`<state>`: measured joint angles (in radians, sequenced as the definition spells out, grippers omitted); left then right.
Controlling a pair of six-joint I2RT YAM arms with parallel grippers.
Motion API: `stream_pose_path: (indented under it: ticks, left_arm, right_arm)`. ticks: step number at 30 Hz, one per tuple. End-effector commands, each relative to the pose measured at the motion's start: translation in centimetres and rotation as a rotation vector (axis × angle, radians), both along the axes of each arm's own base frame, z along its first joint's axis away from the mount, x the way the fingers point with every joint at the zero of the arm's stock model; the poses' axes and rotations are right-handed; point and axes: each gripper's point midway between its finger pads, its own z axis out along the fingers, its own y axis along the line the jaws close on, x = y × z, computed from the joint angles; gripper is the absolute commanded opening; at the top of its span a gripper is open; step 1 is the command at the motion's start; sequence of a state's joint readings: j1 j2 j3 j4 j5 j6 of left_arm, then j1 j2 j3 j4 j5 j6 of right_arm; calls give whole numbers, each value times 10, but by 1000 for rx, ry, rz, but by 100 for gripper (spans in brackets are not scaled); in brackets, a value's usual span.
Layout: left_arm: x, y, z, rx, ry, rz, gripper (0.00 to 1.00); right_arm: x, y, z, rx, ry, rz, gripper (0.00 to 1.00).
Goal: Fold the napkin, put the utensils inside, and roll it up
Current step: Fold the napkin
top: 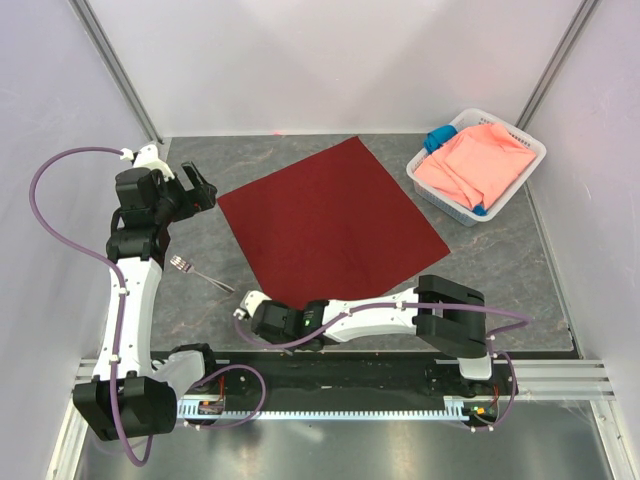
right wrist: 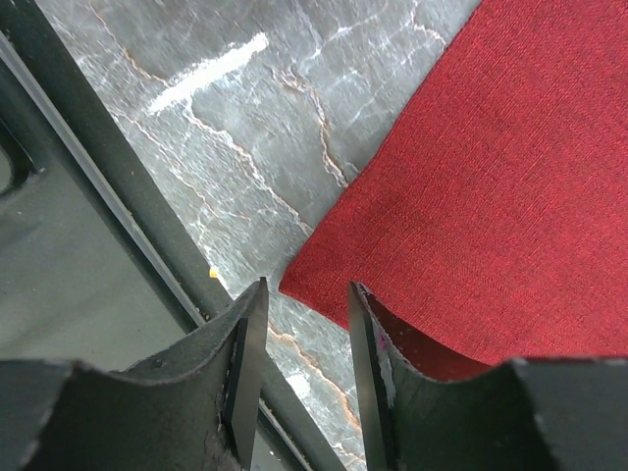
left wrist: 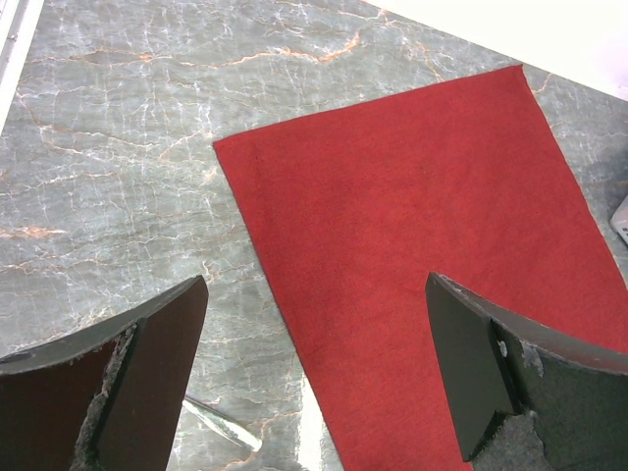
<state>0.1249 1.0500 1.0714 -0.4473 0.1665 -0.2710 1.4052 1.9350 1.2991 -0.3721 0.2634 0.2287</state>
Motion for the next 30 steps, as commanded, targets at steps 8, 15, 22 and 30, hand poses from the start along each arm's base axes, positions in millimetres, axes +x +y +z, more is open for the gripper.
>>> stream_pose_path:
  ticks: [8,15,22,30]
  left_arm:
    - [3,-4,13,-3,-48,-21,100]
    - [3,-4,14,-4,-51,-22,100]
    - [3,-4,14,-5,-51,-22,100]
    - [3,-5,14,-6,-52,-23,100]
  right_arm:
    - [-5,8,-4,-12,13,29,43]
    - [-4,5,-12,-36,8,37,43]
    - [-6,-2,-28,-82,17,41,38]
    - [-14,-8,-41,-105,69,42,20]
